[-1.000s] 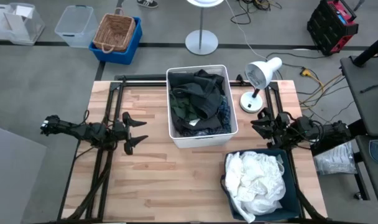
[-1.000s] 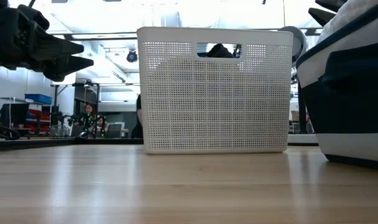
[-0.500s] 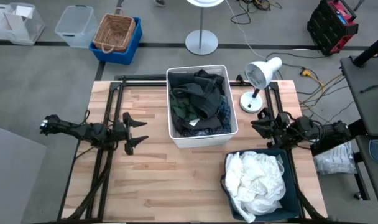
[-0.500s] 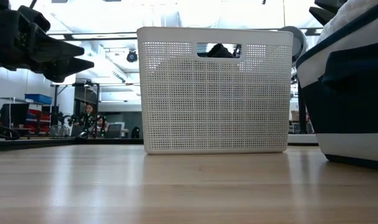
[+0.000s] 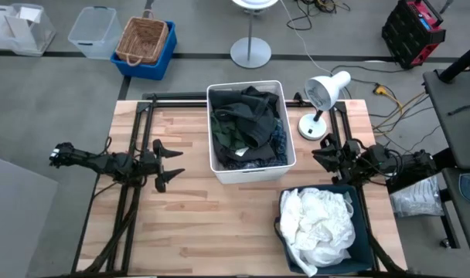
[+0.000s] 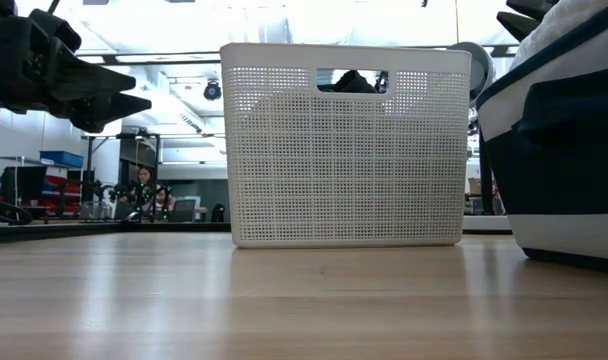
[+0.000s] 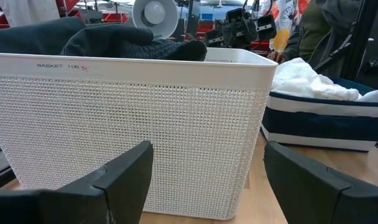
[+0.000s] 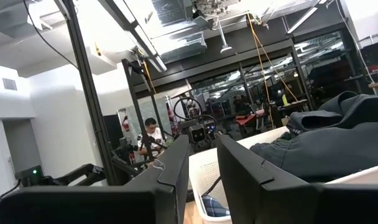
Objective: Sort clothes
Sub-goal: Return to Home Position
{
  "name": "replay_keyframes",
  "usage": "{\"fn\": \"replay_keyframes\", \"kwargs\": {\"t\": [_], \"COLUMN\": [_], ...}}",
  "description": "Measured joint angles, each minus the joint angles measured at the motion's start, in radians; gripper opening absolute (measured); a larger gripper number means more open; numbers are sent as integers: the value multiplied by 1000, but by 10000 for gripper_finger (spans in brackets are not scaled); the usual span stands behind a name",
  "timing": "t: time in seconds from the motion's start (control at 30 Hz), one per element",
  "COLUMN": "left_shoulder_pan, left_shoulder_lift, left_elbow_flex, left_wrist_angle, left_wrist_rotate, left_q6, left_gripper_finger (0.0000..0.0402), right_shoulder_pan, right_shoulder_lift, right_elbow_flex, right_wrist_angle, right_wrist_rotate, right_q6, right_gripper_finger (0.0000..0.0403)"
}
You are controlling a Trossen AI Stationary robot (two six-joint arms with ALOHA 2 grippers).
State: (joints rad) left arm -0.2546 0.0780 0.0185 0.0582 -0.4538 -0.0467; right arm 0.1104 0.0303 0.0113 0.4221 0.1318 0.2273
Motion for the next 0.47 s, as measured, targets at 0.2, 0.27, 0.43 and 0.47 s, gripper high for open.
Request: {"fn": "replay_keyframes", "kwargs": {"t": [0.2,0.27,0.43,0.47], "left_shoulder_pan": [0,0,0,0], "left_shoulder_lift": [0,0,0,1], "left_elbow_flex": [0,0,0,0], "left_wrist_angle": [0,0,0,0], "left_wrist_rotate": [0,0,0,0], "left_q6": [0,0,0,0], "left_gripper_finger": [283,283,283,283], "right_shoulder_pan": [0,0,0,0], "right_shoulder_lift": [0,0,0,0], "right_elbow_flex": [0,0,0,0], "right_wrist_angle": [0,0,0,0], "right_wrist_rotate": [0,0,0,0], "right_q6": [0,0,0,0], "right_gripper_finger": [84,88,94,95]}}
